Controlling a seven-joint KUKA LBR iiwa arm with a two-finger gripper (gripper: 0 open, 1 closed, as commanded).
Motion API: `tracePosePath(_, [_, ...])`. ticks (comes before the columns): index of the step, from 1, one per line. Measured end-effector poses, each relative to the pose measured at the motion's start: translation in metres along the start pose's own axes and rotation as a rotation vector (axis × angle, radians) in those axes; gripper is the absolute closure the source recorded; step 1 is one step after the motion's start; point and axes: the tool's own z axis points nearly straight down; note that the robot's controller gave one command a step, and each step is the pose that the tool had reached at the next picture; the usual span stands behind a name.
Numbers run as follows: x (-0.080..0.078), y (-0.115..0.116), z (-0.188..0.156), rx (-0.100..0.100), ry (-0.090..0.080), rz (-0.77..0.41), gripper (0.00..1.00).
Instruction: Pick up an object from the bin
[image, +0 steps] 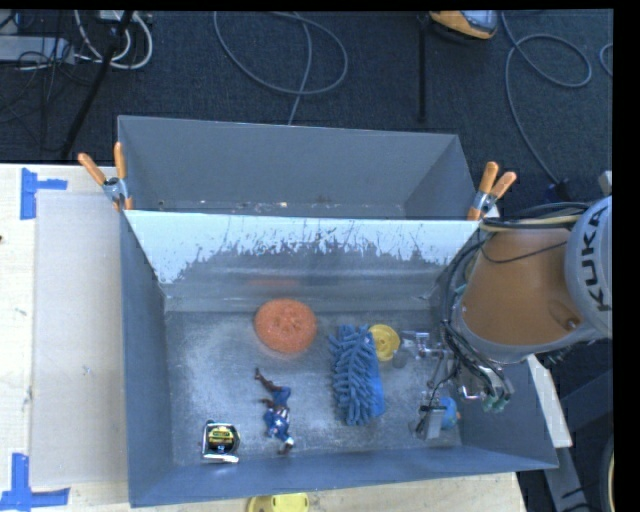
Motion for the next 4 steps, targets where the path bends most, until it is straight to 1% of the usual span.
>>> tracePosePath(1, [-0.002, 0.000, -0.004, 0.001, -0.008, -0.003, 0.00])
tracePosePath(2, [-0.008, 0.010, 0.024, 0.003, -0.011, -0.255, 0.00])
tracePosePath(3, [-0.040, 0.035, 0.028, 0.004, -0.011, -0.591, 0.00])
tracePosePath(4, [-0.042, 0.041, 0.022, 0.004, -0.010, -0.648, 0.00])
